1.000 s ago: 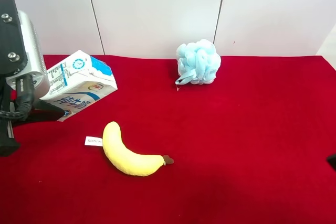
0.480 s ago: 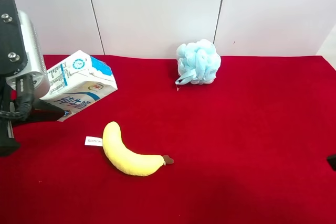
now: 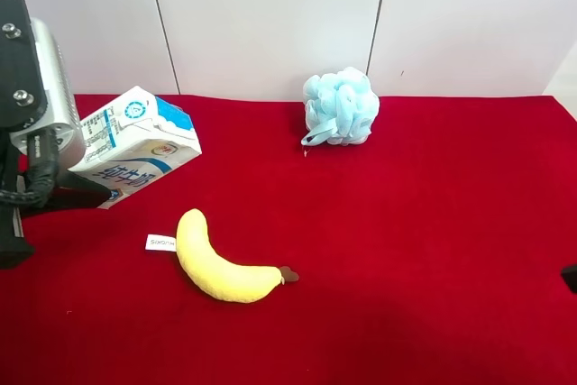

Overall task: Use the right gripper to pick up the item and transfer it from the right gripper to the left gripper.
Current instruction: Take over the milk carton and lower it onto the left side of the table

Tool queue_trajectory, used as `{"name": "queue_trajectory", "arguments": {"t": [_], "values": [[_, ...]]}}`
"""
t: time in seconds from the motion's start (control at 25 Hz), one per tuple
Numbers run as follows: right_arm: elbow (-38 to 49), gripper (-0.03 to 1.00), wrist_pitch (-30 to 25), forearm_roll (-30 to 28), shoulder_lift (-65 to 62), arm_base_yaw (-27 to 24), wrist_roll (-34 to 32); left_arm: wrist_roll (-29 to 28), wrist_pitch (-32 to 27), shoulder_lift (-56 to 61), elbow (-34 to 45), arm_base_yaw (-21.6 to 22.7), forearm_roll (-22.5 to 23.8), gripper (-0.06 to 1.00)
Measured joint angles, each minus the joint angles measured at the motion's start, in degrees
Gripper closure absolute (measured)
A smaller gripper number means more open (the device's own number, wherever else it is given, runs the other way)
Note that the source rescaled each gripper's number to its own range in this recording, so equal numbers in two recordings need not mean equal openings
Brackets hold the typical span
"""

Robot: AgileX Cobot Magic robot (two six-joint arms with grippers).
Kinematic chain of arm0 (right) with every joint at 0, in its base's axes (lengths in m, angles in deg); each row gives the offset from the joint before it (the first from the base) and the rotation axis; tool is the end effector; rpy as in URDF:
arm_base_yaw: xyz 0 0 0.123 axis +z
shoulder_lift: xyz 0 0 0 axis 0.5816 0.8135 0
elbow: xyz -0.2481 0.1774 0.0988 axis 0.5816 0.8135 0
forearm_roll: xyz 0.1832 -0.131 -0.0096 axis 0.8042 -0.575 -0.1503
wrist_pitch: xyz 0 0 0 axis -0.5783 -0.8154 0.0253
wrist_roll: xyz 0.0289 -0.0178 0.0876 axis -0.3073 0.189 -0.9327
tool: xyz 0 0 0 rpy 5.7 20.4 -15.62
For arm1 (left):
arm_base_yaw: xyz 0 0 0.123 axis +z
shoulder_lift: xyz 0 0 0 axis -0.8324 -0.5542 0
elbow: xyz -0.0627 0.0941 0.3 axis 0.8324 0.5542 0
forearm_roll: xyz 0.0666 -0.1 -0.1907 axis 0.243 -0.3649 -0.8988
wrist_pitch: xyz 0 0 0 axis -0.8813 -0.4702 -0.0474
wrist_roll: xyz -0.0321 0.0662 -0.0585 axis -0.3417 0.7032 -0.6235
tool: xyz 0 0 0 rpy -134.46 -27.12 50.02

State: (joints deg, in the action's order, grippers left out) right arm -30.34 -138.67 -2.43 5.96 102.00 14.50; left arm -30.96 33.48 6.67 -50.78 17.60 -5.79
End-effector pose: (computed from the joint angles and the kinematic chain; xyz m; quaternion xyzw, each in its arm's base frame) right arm -0.0021 -0.0188 0.2704 -0.4793 0.7907 0.1925 0.3286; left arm 0.1081 -0.0861 0.3341 0.5108 0.7898 -0.0320 0.3379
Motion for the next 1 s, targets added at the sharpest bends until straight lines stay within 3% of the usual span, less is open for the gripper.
{"name": "queue_trajectory", "arguments": {"t": [0.88, 1.0], "values": [[0.0, -0.02, 0.04, 1.05, -0.08, 0.0, 0.36, 0.0, 0.05, 0.0, 0.0, 0.0, 0.0, 0.93], [0.0, -0.02, 0.04, 1.05, -2.09, -2.21, 0.36, -0.06, 0.05, 0.0, 0.0, 0.0, 0.0, 0.93]]}}
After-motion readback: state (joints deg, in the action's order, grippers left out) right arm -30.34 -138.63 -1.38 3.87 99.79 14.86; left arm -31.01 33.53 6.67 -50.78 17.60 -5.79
